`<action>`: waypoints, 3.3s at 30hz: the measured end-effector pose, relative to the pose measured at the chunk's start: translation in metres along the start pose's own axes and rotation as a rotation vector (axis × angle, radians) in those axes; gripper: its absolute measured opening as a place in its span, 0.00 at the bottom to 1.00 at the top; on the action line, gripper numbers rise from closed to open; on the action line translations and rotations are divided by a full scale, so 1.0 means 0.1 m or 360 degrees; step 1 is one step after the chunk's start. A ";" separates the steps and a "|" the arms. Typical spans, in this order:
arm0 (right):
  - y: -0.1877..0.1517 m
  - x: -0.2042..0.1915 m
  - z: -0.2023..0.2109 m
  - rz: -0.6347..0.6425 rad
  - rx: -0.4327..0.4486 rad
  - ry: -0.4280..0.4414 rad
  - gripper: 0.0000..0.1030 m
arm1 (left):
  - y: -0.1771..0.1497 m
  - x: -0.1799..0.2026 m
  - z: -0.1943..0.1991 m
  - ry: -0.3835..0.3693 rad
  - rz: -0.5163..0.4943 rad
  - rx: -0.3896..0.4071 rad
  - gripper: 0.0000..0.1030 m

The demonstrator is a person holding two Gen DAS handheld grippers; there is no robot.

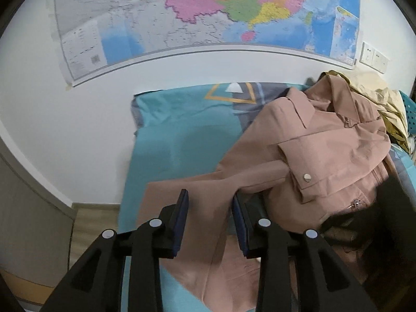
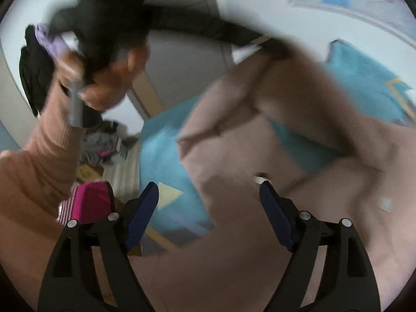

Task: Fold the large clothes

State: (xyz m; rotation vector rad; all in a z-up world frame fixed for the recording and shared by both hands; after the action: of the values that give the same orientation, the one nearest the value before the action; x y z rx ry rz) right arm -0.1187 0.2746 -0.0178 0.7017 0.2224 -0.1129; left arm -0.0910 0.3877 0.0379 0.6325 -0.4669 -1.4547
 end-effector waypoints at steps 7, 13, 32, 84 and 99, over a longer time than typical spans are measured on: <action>0.17 -0.07 -0.20 -0.0057 -0.0044 0.0002 0.01 | 0.12 0.00 0.13 -0.0074 0.0041 0.0104 0.42; 0.33 0.21 0.65 -0.0316 0.0309 0.0493 0.01 | 0.15 -0.35 0.61 -0.0097 0.0232 0.0358 0.54; -2.04 2.06 2.83 -0.1552 0.0913 -0.0100 0.08 | -0.21 0.29 -0.35 -0.0373 0.0110 0.0021 0.64; -2.41 1.00 2.10 -0.0600 0.0108 -0.0955 0.75 | 0.22 1.21 -0.79 -0.0810 0.0051 -0.0124 0.58; -2.11 0.79 3.12 -0.0802 0.0629 -0.0274 0.03 | 0.22 1.33 -0.69 -0.1094 0.0128 -0.0107 0.40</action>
State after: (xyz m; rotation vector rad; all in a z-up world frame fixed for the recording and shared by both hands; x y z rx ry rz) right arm -0.0278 -0.0912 0.0620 1.0116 0.2095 -0.7109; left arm -0.0195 0.2635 -0.0105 0.0372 -0.9576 -1.5834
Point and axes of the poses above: each gripper's, at about its wrist camera, not at the fingertips, and z roughly against the way its jaws point, x to its right, y to its top, the point moved 1 cm from there along -z, roughly the way its jaws point, and after that the axes turned 1 degree about -z, right-handed, at the moved point
